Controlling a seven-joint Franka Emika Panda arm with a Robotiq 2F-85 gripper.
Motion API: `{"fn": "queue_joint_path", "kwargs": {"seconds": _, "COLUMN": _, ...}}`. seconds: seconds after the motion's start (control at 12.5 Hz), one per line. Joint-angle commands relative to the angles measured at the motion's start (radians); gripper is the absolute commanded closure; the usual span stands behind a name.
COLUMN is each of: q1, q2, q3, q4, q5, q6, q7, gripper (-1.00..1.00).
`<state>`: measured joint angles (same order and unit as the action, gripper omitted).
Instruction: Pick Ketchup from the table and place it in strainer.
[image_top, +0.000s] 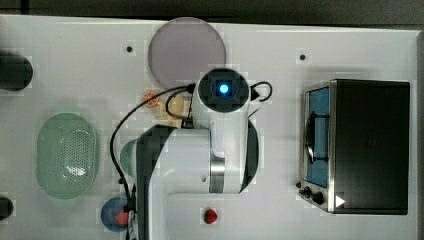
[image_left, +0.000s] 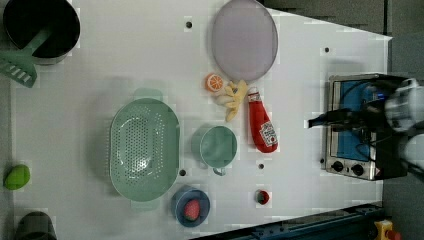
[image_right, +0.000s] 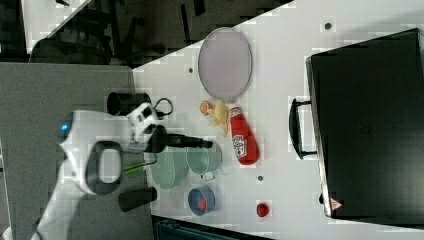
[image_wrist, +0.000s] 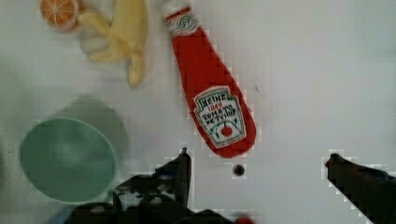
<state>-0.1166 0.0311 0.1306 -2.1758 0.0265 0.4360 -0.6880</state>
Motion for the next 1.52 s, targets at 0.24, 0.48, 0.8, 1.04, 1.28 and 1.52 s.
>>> {"fn": "queue_joint_path", "kwargs": {"seconds": 0.24, "q1": 0.001, "q2": -0.004, "q3": 0.013, "q4": -0.137, "q5": -0.002, "q6": 0.299, "q7": -0.253, "gripper": -1.0}}
{"fn": "queue_joint_path", "kwargs": {"seconds": 0.48, "q1": 0.003, "q2": 0.054, "q3": 0.02, "q4": -0.21, "q5": -0.003, "q6": 0.412, "q7": -0.252, "gripper": -1.0}}
{"fn": "queue_joint_path", "kwargs": {"seconds": 0.8, "q1": 0.004, "q2": 0.178, "q3": 0.02, "q4": -0.214, "q5": -0.01, "q6": 0.482, "q7": -0.252, "gripper": -1.0}}
{"fn": "queue_joint_path", "kwargs": {"seconds": 1.04, "q1": 0.004, "q2": 0.266, "q3": 0.016, "q4": -0.209, "q5": -0.015, "q6": 0.562, "q7": -0.249, "gripper": -1.0}}
{"fn": "queue_joint_path", "kwargs": {"seconds": 1.28, "q1": 0.004, "q2": 0.324, "q3": 0.009, "q4": -0.209, "q5": -0.015, "q6": 0.625, "q7": -0.248, "gripper": -1.0}}
{"fn": "queue_joint_path", "kwargs": {"seconds": 1.52, "q1": 0.004, "q2": 0.334, "q3": 0.006, "q4": -0.21, "q5": -0.015, "q6": 0.635, "q7": -0.248, "gripper": -0.68}}
